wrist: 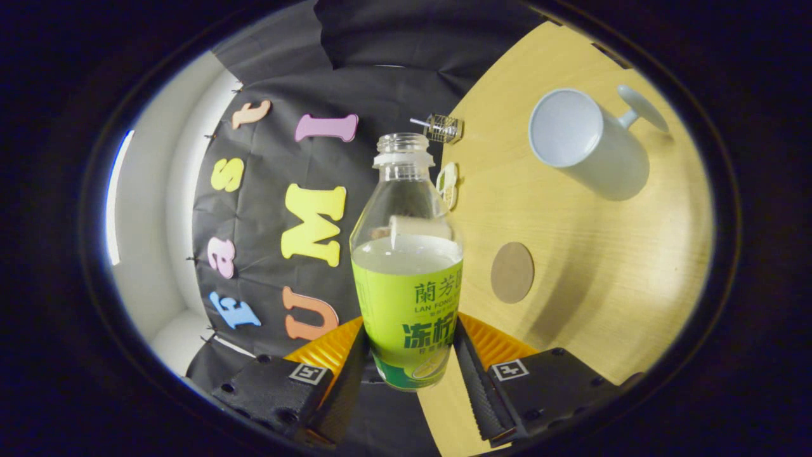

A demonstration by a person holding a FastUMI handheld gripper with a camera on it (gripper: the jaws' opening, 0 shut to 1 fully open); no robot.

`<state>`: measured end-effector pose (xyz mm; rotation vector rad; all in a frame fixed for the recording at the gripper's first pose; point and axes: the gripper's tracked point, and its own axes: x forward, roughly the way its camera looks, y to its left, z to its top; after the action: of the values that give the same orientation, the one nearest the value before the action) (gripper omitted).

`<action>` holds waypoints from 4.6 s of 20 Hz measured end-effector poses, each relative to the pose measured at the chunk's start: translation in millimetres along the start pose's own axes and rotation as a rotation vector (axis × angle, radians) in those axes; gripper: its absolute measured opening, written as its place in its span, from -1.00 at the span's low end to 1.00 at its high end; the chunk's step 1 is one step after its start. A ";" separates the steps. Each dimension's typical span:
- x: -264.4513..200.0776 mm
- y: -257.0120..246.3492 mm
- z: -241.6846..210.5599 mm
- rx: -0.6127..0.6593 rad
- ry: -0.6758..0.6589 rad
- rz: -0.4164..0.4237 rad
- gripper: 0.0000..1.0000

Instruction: Take the bottle from table, then pour the juice into the cup, finally place the bottle on the coaster

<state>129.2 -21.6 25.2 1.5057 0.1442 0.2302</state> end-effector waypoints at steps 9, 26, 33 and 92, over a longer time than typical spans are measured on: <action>-3.7 15.3 13.5 0.182 -0.023 0.068 0.58; 0.2 27.5 38.2 0.448 -0.030 0.140 0.57; -3.2 32.6 39.9 0.498 -0.027 0.167 0.57; -40.1 51.5 47.6 0.142 -0.054 0.152 0.57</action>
<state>98.4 -74.9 77.6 1.6643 0.0028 0.3056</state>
